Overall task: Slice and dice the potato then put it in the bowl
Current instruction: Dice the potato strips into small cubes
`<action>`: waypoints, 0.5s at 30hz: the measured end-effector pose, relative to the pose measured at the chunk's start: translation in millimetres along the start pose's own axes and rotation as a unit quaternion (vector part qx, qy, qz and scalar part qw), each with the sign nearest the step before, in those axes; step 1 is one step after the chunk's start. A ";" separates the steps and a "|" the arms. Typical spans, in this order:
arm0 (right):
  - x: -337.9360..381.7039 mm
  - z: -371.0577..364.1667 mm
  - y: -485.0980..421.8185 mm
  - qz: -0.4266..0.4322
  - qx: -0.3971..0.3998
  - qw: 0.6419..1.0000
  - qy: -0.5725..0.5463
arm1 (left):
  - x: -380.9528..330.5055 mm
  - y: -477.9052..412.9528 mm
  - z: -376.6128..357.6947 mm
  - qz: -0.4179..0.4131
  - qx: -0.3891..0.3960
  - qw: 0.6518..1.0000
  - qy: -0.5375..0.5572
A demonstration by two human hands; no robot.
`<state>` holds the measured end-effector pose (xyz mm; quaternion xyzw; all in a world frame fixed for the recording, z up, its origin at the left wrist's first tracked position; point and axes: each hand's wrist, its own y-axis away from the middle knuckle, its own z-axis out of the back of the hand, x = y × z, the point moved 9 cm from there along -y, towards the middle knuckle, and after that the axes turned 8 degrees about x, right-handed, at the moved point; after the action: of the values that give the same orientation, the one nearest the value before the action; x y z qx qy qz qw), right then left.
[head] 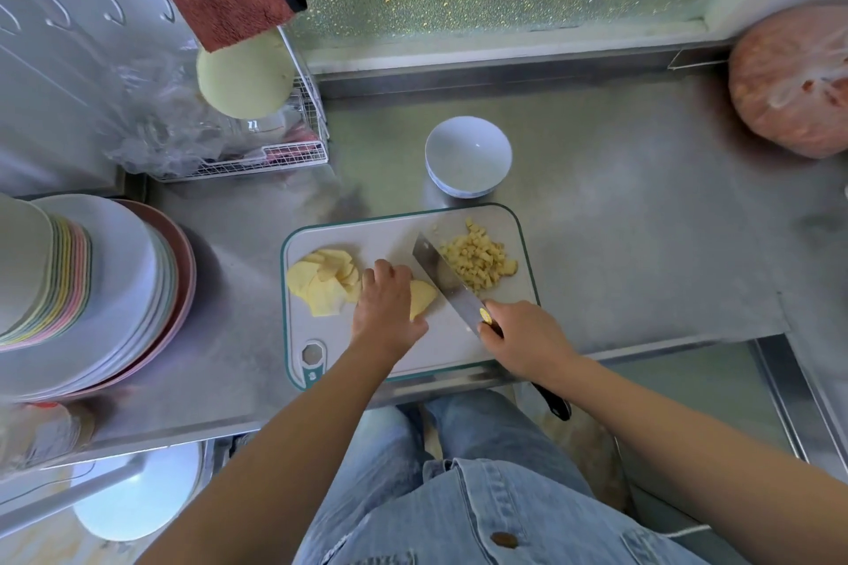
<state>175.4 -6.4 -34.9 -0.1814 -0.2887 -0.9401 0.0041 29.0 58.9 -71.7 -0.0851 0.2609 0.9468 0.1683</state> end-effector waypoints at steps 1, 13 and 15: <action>0.4 1.3 0.4 -0.002 -0.009 1.000 -0.010 | 0.2 0.0 0.1 -0.024 0.005 1.000 -0.007; 7.5 -19.5 1.8 -0.028 -0.010 0.997 -0.074 | 7.7 11.5 5.9 0.003 -0.006 0.999 0.033; -0.2 -18.5 2.3 -0.042 -0.022 0.996 -0.074 | 7.3 12.4 6.3 0.003 -0.005 0.999 0.038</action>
<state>169.5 -18.5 -47.9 -0.2378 -0.2750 -0.9296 -0.0608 17.2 54.2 -62.4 -0.1207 0.2622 0.9448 0.1552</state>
